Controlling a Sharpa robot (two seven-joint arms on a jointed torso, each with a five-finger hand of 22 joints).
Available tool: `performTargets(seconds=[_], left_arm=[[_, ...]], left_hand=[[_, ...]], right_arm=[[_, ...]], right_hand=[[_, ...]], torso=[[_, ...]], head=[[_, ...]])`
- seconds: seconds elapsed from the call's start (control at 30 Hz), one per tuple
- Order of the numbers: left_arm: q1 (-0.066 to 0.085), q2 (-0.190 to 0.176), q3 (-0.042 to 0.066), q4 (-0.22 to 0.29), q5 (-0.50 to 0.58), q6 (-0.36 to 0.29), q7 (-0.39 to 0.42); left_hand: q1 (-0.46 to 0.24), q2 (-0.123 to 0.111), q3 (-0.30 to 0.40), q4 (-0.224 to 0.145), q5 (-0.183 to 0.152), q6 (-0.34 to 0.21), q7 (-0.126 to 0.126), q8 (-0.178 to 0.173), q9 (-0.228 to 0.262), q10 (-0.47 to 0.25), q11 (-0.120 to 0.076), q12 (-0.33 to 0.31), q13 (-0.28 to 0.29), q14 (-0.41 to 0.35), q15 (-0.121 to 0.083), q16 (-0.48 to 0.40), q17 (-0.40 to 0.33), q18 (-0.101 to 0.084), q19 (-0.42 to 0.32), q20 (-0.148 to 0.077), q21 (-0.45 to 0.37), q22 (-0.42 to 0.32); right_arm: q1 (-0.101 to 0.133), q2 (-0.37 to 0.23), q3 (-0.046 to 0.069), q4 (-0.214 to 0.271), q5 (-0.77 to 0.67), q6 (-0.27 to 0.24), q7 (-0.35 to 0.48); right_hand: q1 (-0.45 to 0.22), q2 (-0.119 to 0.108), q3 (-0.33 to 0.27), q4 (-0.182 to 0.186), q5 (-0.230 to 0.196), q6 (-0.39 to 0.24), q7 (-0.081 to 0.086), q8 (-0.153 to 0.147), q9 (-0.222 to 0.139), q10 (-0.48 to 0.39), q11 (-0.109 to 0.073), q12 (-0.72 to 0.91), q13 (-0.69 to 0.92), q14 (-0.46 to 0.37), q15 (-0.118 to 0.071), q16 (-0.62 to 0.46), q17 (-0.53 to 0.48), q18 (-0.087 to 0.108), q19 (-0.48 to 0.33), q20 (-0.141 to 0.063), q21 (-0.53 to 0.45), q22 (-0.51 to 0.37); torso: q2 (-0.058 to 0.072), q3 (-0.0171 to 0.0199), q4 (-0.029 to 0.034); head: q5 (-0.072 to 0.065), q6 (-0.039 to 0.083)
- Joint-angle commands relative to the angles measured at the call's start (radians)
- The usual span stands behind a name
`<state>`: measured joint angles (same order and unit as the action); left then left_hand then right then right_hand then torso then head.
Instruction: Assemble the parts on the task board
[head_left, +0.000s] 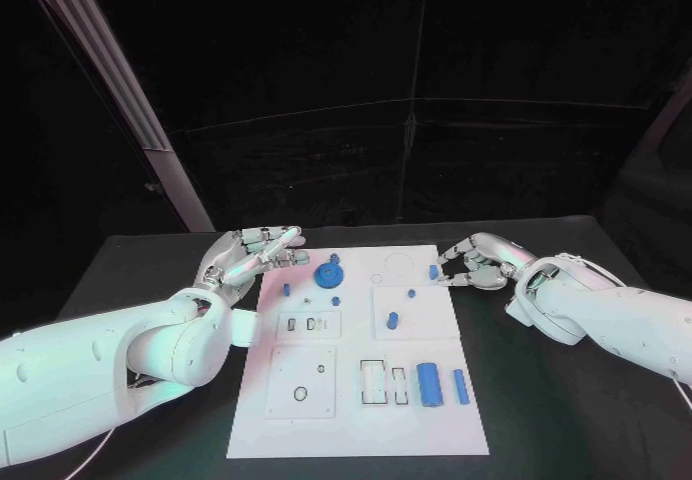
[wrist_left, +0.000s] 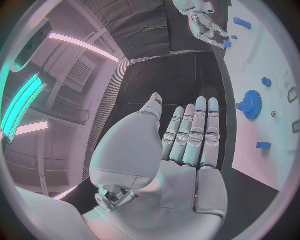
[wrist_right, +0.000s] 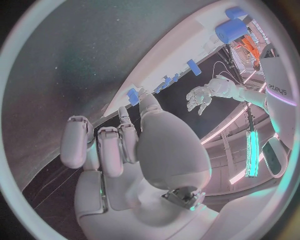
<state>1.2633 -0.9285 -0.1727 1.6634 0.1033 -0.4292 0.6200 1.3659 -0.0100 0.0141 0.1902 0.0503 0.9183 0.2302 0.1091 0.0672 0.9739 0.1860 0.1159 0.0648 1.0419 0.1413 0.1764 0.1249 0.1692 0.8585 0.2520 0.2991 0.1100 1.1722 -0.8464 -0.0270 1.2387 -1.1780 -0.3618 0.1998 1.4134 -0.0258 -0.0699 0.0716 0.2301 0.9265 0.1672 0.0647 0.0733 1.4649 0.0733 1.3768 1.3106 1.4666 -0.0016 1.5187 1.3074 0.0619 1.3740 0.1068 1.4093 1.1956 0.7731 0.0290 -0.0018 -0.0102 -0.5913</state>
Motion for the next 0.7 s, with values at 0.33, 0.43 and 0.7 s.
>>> performTargets(seconds=[0.33, 0.43, 0.7], left_arm=[[0.001, 0.002, 0.0, -0.005, -0.006, 0.016, 0.003], [0.001, 0.002, 0.0, -0.005, -0.006, 0.016, 0.002], [0.001, 0.002, 0.0, -0.005, -0.006, 0.018, -0.001]], left_hand=[[0.002, 0.005, 0.0, -0.007, 0.0, 0.006, 0.0, -0.005, -0.001, -0.004, -0.002, -0.006, -0.001, 0.009, -0.001, -0.004, 0.001, 0.015, 0.005, 0.0, -0.005, -0.002], [0.002, 0.005, 0.0, -0.007, 0.0, 0.006, 0.0, -0.005, -0.001, -0.004, -0.002, -0.006, -0.001, 0.009, -0.001, -0.004, 0.001, 0.015, 0.005, 0.0, -0.005, -0.002], [0.004, 0.005, 0.0, -0.009, 0.0, 0.006, 0.0, -0.006, -0.001, -0.003, -0.002, -0.006, -0.001, 0.009, -0.001, -0.005, 0.001, 0.015, 0.005, 0.0, -0.005, -0.002]], right_arm=[[-0.002, 0.027, 0.0, -0.024, 0.004, -0.015, 0.006], [-0.003, 0.031, 0.0, -0.025, 0.005, -0.011, 0.008], [-0.003, 0.04, 0.001, -0.027, 0.005, 0.003, 0.013]], right_hand=[[-0.012, 0.008, -0.002, 0.002, 0.0, -0.012, 0.0, 0.0, -0.001, -0.001, 0.004, 0.003, 0.123, 0.079, 0.003, 0.002, 0.156, 0.012, 0.003, 0.001, 0.002, 0.009], [-0.013, 0.013, -0.001, 0.002, 0.0, -0.006, -0.001, 0.004, 0.0, 0.002, 0.004, 0.007, 0.126, 0.081, 0.003, 0.004, 0.16, 0.011, 0.006, 0.001, 0.004, 0.013], [0.001, 0.032, 0.012, -0.013, -0.024, 0.026, -0.008, 0.014, 0.007, 0.012, -0.002, 0.025, 0.138, 0.084, -0.001, 0.01, 0.174, 0.008, 0.017, -0.002, 0.012, 0.031]], torso=[[0.0, 0.0003, 0.0003], [0.0, 0.0001, 0.0], [0.0, -0.0002, -0.0006]], head=[[0.004, -0.003], [0.005, -0.003], [0.006, -0.003]])
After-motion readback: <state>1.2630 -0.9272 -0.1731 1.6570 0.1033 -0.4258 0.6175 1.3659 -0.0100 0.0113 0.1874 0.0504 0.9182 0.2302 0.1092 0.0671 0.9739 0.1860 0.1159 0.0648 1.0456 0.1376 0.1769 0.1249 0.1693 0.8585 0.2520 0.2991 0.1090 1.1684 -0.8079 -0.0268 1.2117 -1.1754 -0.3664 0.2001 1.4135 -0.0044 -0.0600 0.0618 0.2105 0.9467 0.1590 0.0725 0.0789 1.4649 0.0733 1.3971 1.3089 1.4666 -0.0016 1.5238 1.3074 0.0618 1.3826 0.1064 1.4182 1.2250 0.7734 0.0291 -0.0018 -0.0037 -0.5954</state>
